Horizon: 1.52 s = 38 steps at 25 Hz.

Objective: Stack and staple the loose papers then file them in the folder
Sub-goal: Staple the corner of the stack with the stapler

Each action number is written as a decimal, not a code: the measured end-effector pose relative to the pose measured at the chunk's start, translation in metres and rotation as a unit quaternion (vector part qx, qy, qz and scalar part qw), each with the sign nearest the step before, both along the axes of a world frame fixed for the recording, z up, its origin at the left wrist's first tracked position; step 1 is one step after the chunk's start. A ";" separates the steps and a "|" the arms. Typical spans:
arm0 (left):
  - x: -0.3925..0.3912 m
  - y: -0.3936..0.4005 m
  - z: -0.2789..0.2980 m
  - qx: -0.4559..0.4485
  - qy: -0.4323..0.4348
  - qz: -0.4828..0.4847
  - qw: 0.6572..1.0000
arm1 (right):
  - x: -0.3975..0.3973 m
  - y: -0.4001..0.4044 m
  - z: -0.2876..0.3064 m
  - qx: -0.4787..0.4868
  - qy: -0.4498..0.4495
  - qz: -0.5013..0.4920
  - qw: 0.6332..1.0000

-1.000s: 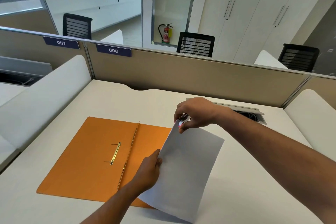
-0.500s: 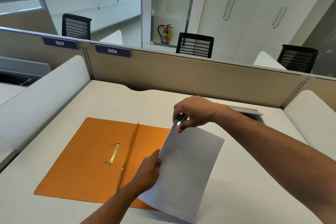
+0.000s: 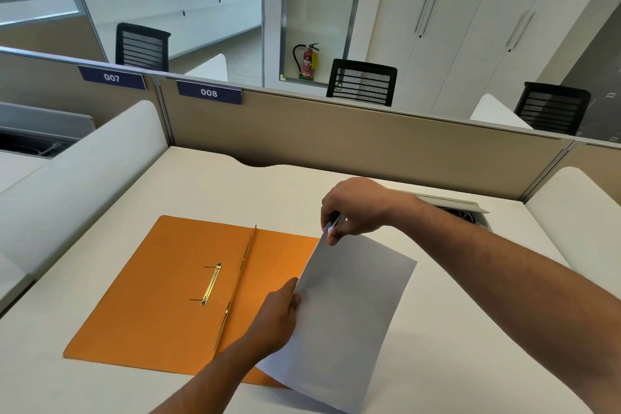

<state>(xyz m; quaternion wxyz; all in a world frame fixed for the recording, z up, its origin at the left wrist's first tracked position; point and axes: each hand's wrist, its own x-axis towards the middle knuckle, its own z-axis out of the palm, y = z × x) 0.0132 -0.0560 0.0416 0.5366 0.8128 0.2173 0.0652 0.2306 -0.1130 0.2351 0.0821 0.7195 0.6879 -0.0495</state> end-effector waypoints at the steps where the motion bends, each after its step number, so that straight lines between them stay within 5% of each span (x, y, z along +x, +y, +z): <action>1: 0.000 0.000 0.000 -0.001 -0.001 0.001 1.000 | -0.001 0.001 0.000 0.009 -0.007 0.003 1.000; 8: 0.003 0.000 0.002 -0.015 -0.010 0.005 1.000 | 0.002 -0.001 -0.007 0.079 -0.026 0.005 0.997; 14: 0.000 0.002 -0.005 -0.023 -0.005 0.030 0.999 | 0.025 -0.022 -0.024 0.157 0.120 -0.087 0.976; 17: -0.001 0.004 -0.006 -0.044 -0.006 0.056 0.997 | 0.050 -0.045 -0.054 0.309 0.238 -0.244 0.888; 19: -0.003 0.007 -0.006 -0.057 -0.003 0.068 0.996 | 0.063 -0.064 -0.084 0.392 0.322 -0.361 0.783; 22: -0.005 0.009 -0.006 -0.075 0.006 0.079 0.994 | 0.069 -0.096 -0.142 0.402 0.349 -0.521 0.667; 24: -0.005 0.008 -0.006 -0.082 0.010 0.081 0.993 | 0.065 -0.120 -0.185 0.351 0.316 -0.578 0.665; 29: -0.001 0.006 -0.009 -0.089 0.025 0.080 0.993 | 0.030 -0.154 -0.260 0.179 0.195 -0.623 0.736; 34: 0.003 0.009 -0.014 -0.090 0.032 0.087 0.992 | 0.021 -0.152 -0.266 0.193 0.187 -0.631 0.728; 38: 0.002 0.010 -0.017 -0.089 0.035 0.090 0.991 | 0.025 -0.149 -0.258 0.194 0.098 -0.636 0.740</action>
